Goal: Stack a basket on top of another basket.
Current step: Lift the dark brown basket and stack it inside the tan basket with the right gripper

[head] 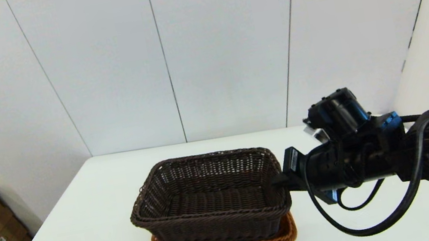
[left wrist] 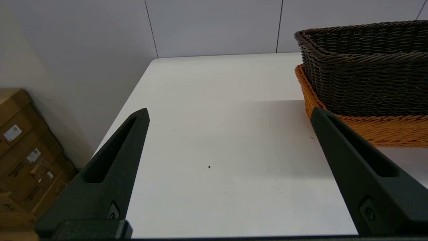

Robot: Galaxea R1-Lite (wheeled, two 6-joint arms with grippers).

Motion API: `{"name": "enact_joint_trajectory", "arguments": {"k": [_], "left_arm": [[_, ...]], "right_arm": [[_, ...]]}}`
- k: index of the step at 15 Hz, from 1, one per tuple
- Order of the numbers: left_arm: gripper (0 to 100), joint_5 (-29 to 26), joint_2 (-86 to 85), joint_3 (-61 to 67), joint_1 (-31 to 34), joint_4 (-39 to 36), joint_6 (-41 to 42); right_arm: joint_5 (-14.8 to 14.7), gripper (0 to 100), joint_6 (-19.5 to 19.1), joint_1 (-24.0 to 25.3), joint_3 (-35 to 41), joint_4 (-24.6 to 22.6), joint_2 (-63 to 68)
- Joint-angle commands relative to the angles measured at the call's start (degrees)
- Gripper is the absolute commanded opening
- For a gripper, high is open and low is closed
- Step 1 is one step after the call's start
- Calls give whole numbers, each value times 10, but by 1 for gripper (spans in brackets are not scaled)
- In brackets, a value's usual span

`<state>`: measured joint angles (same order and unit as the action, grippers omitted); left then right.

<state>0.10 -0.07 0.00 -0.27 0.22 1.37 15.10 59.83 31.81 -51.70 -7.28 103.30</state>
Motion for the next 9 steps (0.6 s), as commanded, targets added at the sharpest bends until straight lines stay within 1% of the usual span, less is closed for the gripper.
{"name": "enact_joint_trajectory", "arguments": {"k": [1,7,9], "left_arm": [[100,0,0,1,0,0,0],[100,0,0,1,0,0,0],[100,0,0,1,0,0,0]], "right_arm": [[1,0,1,0,3,0,5],[1,0,0,0,2,-2,8],[-2,0,0,0,3,-18,13]]}}
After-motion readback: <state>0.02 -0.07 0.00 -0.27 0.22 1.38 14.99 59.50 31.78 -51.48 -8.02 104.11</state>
